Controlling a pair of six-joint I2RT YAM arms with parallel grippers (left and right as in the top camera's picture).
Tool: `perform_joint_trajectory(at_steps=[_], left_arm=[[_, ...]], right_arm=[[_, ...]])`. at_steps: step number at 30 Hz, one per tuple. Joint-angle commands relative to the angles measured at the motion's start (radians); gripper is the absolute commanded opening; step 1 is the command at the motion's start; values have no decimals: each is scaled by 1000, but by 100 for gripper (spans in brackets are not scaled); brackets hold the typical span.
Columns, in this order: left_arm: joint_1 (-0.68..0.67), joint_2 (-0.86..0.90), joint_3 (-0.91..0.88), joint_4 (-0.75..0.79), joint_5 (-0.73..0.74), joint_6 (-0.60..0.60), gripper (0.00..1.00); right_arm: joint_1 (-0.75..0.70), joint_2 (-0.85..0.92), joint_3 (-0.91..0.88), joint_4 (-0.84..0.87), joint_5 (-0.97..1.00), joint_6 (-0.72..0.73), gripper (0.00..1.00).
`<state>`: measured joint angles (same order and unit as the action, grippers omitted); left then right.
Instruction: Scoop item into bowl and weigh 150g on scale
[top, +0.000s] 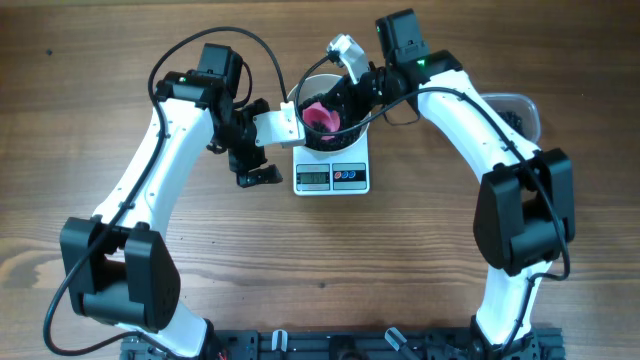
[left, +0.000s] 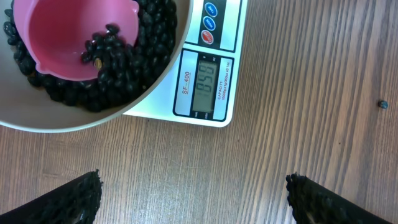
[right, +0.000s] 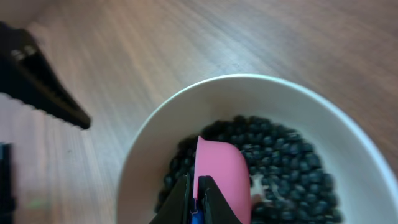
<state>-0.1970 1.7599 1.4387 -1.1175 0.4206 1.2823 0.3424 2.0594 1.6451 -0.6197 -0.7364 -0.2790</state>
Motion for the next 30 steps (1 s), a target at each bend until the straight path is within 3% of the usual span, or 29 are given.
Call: perform_joint_trajectory(at_steps=[1, 10, 17, 30], left_arm=[[3, 4, -6, 0, 24, 19, 100], [3, 4, -6, 0, 24, 19, 100], [3, 4, -6, 0, 24, 19, 100], [3, 4, -6, 0, 24, 19, 100]], right_arm=[[-22, 32, -20, -8, -140, -5, 4], [-109, 32, -20, 88, -221, 189, 4], [-156, 32, -20, 238, -365, 261, 4], [-158, 32, -20, 243, -364, 264, 4]])
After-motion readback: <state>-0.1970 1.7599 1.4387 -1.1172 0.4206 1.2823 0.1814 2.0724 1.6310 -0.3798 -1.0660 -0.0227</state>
